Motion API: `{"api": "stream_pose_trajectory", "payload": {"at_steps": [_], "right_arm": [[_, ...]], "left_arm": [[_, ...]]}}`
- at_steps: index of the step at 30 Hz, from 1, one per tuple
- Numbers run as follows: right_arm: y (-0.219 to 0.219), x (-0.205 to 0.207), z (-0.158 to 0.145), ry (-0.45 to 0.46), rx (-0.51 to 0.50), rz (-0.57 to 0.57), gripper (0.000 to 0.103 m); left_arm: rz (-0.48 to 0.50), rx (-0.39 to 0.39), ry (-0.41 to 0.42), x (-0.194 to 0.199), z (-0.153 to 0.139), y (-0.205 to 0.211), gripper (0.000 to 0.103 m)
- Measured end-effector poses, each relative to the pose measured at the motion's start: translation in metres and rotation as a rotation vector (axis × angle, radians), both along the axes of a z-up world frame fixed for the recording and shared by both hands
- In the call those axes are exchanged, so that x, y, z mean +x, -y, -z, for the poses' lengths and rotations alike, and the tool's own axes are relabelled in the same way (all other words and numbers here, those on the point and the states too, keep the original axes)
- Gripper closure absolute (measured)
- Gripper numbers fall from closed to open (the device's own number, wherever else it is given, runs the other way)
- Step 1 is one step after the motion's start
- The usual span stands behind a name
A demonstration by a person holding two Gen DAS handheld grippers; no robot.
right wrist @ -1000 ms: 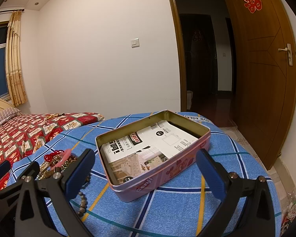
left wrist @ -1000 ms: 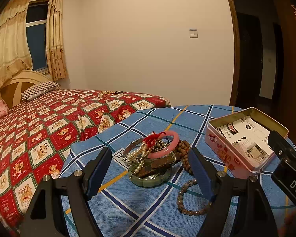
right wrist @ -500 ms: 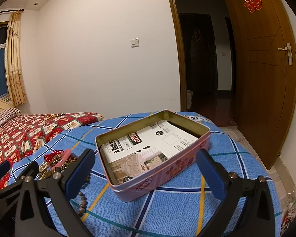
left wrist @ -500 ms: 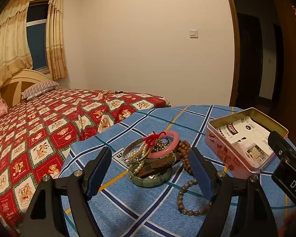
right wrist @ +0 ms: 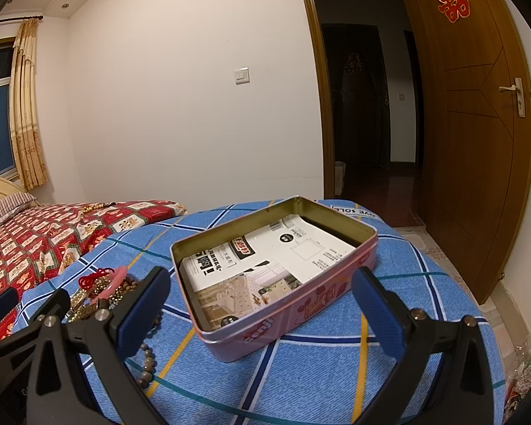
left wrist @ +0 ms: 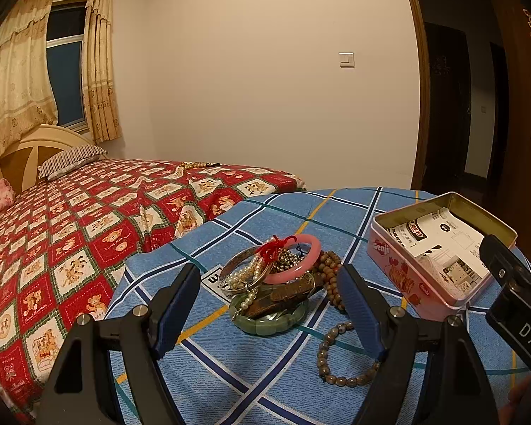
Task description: Organize jewelry
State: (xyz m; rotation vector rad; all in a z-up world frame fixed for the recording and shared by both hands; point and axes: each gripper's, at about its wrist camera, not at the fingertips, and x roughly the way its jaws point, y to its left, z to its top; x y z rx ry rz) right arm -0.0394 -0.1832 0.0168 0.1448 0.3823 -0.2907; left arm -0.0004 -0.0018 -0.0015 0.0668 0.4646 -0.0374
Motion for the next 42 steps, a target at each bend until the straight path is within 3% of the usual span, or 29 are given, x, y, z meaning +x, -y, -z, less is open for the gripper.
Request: {"api": "stream_pose_trajectory", "payload": {"at_steps": [24, 37, 42], "right_arm": [[0.001, 0.001, 0.001, -0.001, 0.001, 0.001, 0.0], [0.001, 0.002, -0.004, -0.005, 0.018, -0.017, 0.0], [-0.001, 0.003, 0.006, -0.054, 0.068, -0.102, 0.003]], "left_arm": [[0.004, -0.003, -0.005, 0.0, 0.002, 0.001, 0.024], [0.023, -0.034, -0.055, 0.001, 0.001, -0.013, 0.024], [-0.015, 0.107, -0.036, 0.001, -0.001, -0.038, 0.024]]}}
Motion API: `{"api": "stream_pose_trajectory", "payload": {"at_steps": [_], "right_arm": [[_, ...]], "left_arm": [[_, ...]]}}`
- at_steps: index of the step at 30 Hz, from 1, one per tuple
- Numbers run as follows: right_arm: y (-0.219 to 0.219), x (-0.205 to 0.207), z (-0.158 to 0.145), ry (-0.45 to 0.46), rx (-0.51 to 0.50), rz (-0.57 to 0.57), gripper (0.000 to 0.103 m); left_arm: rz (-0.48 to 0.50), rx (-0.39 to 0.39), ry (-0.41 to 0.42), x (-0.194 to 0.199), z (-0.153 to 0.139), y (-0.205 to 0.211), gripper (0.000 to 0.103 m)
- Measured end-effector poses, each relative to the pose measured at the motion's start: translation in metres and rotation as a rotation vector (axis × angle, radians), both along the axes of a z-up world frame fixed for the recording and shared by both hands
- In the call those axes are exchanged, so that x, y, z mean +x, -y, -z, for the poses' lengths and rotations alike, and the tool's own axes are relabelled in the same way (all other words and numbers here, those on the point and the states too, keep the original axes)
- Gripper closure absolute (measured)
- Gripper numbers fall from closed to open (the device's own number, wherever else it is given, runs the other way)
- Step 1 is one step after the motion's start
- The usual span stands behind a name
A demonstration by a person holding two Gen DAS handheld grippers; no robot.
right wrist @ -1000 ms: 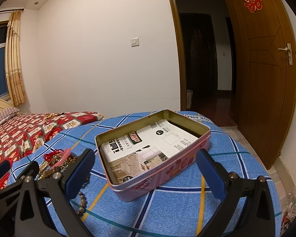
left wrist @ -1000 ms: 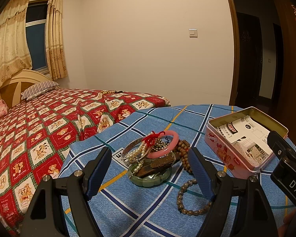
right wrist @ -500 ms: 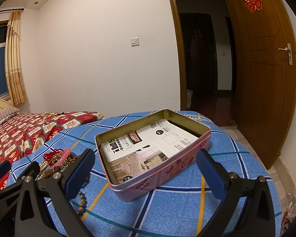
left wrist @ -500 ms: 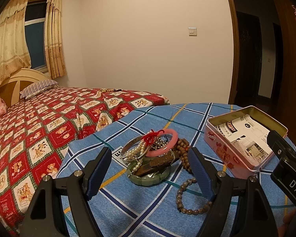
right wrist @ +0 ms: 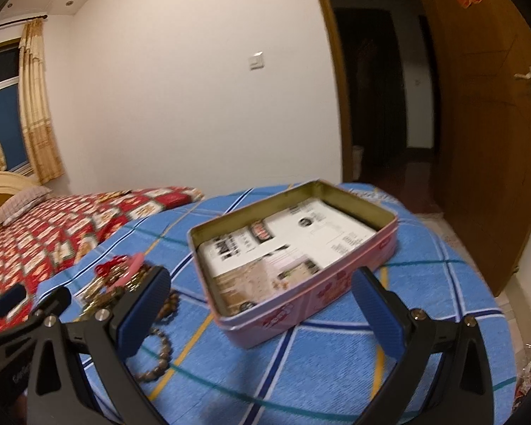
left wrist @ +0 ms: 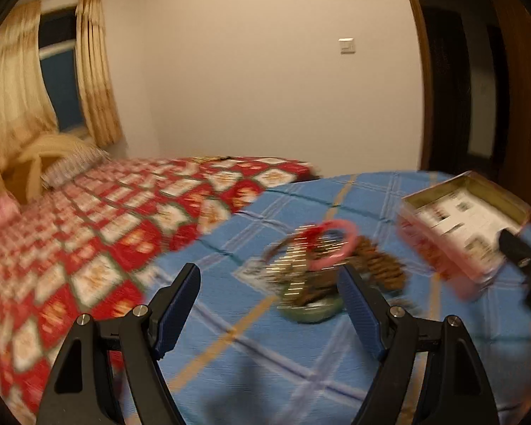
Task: Organize jewelry
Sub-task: 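Lower the right tool and grasp the dark bead bracelet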
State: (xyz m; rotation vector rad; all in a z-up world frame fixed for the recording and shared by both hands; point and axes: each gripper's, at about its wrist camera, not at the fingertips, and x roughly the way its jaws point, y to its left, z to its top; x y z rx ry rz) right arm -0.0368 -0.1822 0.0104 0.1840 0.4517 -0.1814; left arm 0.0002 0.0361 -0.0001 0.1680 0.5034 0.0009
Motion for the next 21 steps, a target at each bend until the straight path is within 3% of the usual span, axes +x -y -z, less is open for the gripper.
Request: {"api": "stream_pose_trajectory", "payload": {"at_steps": [1, 2, 6, 9, 12, 16, 18, 19, 21], "right_arm": [[-0.003, 0.0, 0.0, -0.012, 0.003, -0.027, 0.008], [-0.007, 0.0, 0.001, -0.032, 0.001, -0.069, 0.02], [-0.031, 0.01, 0.012, -0.154, 0.038, -0.264, 0.028], [-0.056, 0.022, 0.021, -0.246, 0.05, -0.379, 0.028], [-0.076, 0.037, 0.031, -0.331, 0.024, -0.421, 0.024], [-0.098, 0.057, 0.05, -0.461, -0.063, -0.446, 0.022], [-0.103, 0.06, 0.053, -0.47, -0.133, -0.45, 0.023], [-0.103, 0.061, 0.053, -0.472, -0.153, -0.457, 0.027], [-0.097, 0.059, 0.048, -0.465, -0.159, -0.471, 0.048]], "left_arm": [[-0.021, 0.023, 0.001, 0.001, 0.001, -0.009, 0.024], [-0.028, 0.029, -0.005, 0.001, 0.001, -0.016, 0.024], [-0.073, 0.004, -0.043, 0.007, 0.004, -0.046, 0.024], [-0.089, -0.076, -0.079, 0.013, 0.007, -0.063, 0.024], [-0.083, -0.103, -0.096, 0.017, 0.009, -0.065, 0.024], [-0.033, -0.113, -0.11, 0.02, 0.01, -0.061, 0.024], [-0.01, -0.12, -0.121, 0.021, 0.01, -0.058, 0.024], [-0.003, -0.121, -0.124, 0.022, 0.01, -0.056, 0.024], [0.016, -0.133, -0.128, 0.025, 0.01, -0.053, 0.024]]}}
